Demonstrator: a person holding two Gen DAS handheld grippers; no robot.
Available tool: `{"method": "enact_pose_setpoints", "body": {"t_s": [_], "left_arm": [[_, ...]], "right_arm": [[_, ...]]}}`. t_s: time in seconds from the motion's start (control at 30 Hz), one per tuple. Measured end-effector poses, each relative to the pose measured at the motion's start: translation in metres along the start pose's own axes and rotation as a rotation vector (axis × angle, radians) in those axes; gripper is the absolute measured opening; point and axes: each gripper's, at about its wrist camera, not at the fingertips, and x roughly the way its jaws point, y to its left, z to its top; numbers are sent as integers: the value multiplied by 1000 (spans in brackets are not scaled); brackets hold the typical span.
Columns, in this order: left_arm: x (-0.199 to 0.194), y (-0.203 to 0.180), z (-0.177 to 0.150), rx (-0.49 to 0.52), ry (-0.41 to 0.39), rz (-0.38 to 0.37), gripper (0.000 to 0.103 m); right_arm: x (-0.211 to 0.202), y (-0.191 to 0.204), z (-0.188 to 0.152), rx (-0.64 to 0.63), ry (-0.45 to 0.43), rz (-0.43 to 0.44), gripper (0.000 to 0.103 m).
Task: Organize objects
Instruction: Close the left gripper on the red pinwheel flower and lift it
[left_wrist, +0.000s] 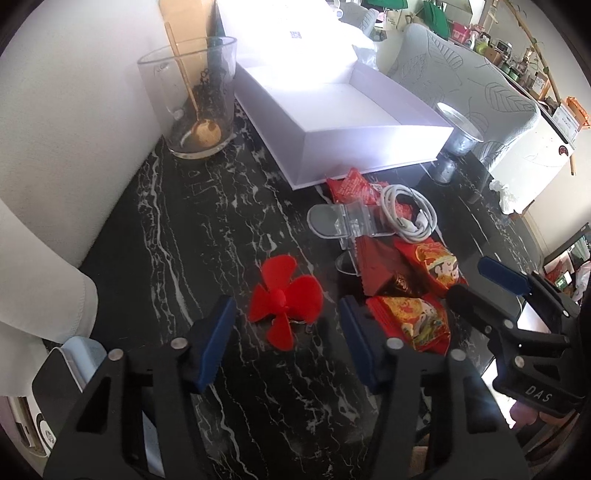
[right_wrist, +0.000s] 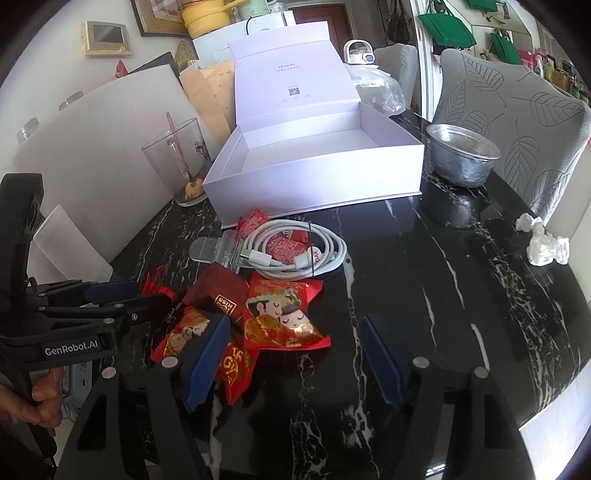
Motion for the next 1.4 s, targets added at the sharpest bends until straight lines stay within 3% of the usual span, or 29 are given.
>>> {"method": "enact_pose_setpoints", "body": {"t_s": [0.33, 0.5, 0.7, 0.77, 1.4], "left_arm": [[9, -5, 3, 37, 25, -38, 47], [12, -4, 4, 40, 26, -29, 36], [10, 0, 4, 18, 13, -57, 31], [7, 0, 5, 18, 5, -53, 17], [-2, -1, 1, 13, -11, -68, 12]], "right_arm": [[14, 2, 3, -19, 45, 43, 51], [15, 6, 5, -38, 41, 51, 43], [10, 8, 5, -59, 12, 51, 33], [8, 7, 5, -63, 8, 49, 33], [-17, -3, -5, -37, -22, 41, 32]]}}
